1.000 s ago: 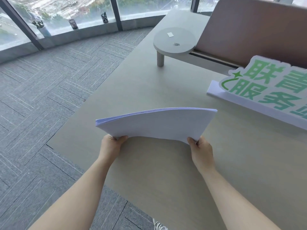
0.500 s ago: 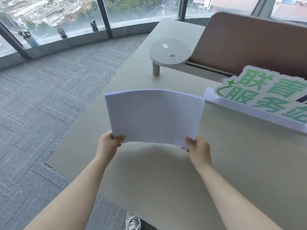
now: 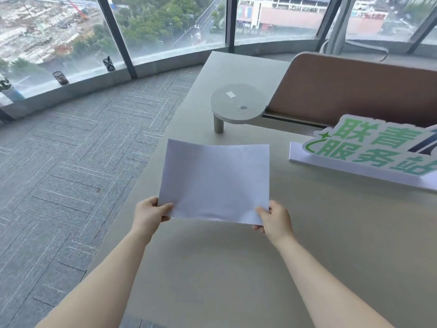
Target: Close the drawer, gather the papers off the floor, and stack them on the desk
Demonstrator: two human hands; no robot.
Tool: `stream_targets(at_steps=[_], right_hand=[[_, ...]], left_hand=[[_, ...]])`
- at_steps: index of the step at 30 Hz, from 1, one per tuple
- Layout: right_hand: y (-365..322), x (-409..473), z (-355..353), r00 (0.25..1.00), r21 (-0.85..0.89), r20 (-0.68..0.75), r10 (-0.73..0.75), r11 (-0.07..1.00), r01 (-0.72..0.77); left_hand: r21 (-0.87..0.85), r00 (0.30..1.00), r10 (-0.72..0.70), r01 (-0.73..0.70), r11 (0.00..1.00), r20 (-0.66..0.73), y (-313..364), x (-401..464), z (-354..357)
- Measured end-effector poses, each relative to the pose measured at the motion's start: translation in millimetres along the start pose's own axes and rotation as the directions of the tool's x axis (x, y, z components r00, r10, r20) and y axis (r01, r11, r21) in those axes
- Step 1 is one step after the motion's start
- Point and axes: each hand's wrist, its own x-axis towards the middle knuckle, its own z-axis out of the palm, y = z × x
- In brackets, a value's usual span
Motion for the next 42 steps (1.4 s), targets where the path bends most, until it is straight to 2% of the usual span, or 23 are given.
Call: stream_targets(at_steps=[6, 21, 25, 28, 32, 37, 42], right_hand=[[-12.4, 9.8, 22.7, 0.997, 0.014, 0.025, 0.068, 0.998, -0.068], [-22.3, 35.6, 61.4, 0.988, -0.022, 0.032, 0.154, 0.988, -0.153], [-17.8, 41.1, 68.3, 0.984, -0.053, 0.016, 0.177, 0.983, -0.176], [-20.4, 42.1, 71.5, 0.983, -0.074, -0.020, 0.181, 0.981, -0.181], [-25.4, 40.8, 72.5, 0.979, -0.179, -0.082, 0.188, 0.963, -0.200], [-23.0, 39.9, 67.5, 0.971, -0.416, -0.140, 0.194, 0.878, -0.235], [-23.9, 39.5, 66.8, 0.967, -0.521, -0.175, 0.183, 0.816, -0.249]], left_hand=[[0.024, 0.998, -0.057, 0.057, 0.998, -0.009, -1.4, 31.3, -9.3], [0.045, 0.997, -0.054, 0.057, 0.997, -0.064, 11.7, 78.5, -11.3], [0.100, 0.993, -0.059, 0.069, 0.993, -0.104, 8.0, 84.0, -9.9], [0.210, 0.990, -0.021, 0.049, 0.976, -0.136, 5.6, 85.3, -9.7], [0.347, 0.990, 0.023, 0.028, 0.938, -0.142, -0.5, 86.3, -15.0], [0.410, 0.987, 0.049, 0.019, 0.912, -0.154, 1.3, 84.0, -13.6], [0.424, 0.984, 0.048, 0.031, 0.905, -0.174, 1.3, 84.2, -11.2]])
